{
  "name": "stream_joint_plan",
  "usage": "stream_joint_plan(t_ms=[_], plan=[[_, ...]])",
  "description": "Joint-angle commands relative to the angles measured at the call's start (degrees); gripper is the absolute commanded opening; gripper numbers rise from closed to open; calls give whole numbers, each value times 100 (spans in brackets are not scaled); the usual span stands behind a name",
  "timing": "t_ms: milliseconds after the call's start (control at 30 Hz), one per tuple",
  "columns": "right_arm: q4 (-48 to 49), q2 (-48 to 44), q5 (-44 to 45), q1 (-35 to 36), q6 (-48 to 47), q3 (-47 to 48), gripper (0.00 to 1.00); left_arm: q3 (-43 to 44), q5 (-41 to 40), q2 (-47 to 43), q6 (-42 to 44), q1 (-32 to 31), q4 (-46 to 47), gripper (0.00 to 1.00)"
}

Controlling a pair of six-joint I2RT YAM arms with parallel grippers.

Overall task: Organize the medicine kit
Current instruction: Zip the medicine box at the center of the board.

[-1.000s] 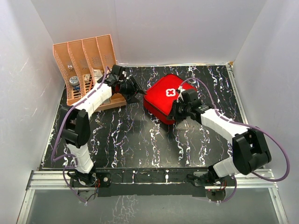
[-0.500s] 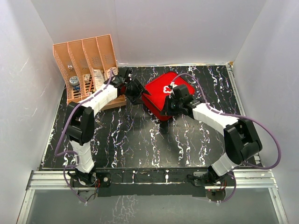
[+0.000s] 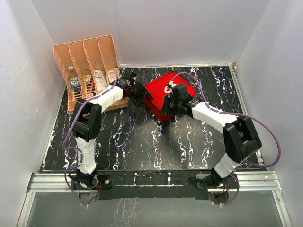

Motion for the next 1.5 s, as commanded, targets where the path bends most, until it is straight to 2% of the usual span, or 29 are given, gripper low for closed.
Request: stream_joint_plan(t_ms=[0, 233, 300, 367, 467, 500, 733, 1067, 1300, 1467], plan=[[458, 63, -103, 92, -19, 359, 0, 351, -90, 134, -78, -33, 81, 58], [488, 201, -212, 213, 15, 413, 0, 512, -120, 342, -174, -49, 175, 58], [460, 243, -233, 238, 12, 465, 0, 472, -117, 366, -220, -56, 215, 53], [429, 283, -252, 274, -1, 517, 0, 395, -107, 370, -293, -67, 292, 41], [404, 311, -266, 304, -12, 532, 0, 315, -43, 385, -382, -86, 447, 4], [399, 320, -270, 304, -16, 525, 0, 291, -15, 382, -405, -93, 508, 0], [282, 323, -207, 322, -56, 561, 0, 265, 55, 349, -175, -104, 726, 0], [-747, 9, 475, 271, -318, 510, 0, 401, 222, 329, 972, 101, 324, 0], [-1273, -335, 906, -53, -311, 344, 0, 454, 329, 356, 1821, 337, -56, 0], [-1422, -420, 1097, -335, -387, 442, 0, 454, 381, 343, 2088, 413, -144, 0]])
